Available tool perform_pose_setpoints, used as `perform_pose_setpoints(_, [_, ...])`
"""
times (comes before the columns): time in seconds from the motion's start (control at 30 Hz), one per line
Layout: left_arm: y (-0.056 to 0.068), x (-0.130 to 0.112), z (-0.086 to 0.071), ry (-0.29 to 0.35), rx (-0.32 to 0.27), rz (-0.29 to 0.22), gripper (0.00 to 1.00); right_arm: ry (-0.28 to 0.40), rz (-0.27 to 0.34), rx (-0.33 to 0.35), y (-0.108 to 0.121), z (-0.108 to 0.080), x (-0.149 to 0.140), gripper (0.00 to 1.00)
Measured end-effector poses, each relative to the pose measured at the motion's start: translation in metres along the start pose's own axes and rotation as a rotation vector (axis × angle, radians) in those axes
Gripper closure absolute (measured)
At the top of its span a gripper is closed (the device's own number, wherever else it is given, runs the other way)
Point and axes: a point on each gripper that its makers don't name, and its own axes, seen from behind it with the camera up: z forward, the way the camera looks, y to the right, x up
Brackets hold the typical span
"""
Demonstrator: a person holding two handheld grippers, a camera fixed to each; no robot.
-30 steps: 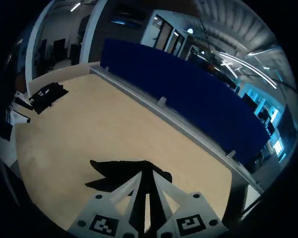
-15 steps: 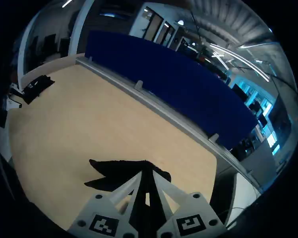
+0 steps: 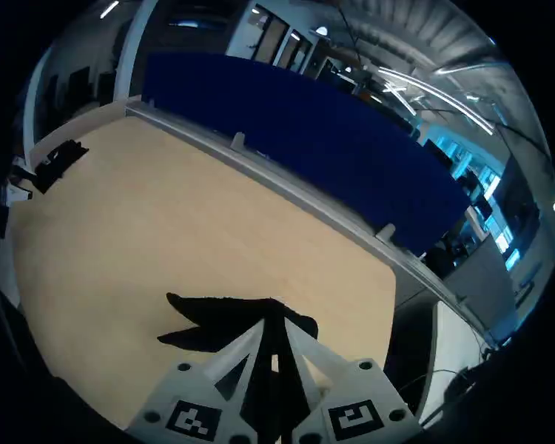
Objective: Fold towel
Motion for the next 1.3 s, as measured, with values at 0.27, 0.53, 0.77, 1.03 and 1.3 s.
perform_pose_setpoints(0.27, [0.007, 0.003, 0.001, -0.005, -0.003, 0.018, 0.07, -0.043, 0.016, -0.014, 0.007, -0.009, -0.032, 0.96])
perform_pose_setpoints(0.53, [0.013, 0.004, 0.001, -0.009, -0.008, 0.029, 0.07, -0.096, 0.079, -0.044, 0.009, -0.032, -0.087, 0.96])
perform_pose_setpoints(0.77, [0.019, 0.005, 0.001, -0.014, -0.011, 0.046, 0.07, -0.163, 0.150, -0.063, 0.003, -0.047, -0.147, 0.96])
perform_pose_setpoints(1.03, [0.027, 0.004, -0.001, -0.018, -0.014, 0.061, 0.07, -0.251, 0.214, -0.085, -0.004, -0.052, -0.212, 0.96])
perform_pose_setpoints(1.3, [0.031, 0.003, -0.004, -0.019, -0.009, 0.078, 0.07, -0.330, 0.275, -0.101, -0.010, -0.041, -0.259, 0.97])
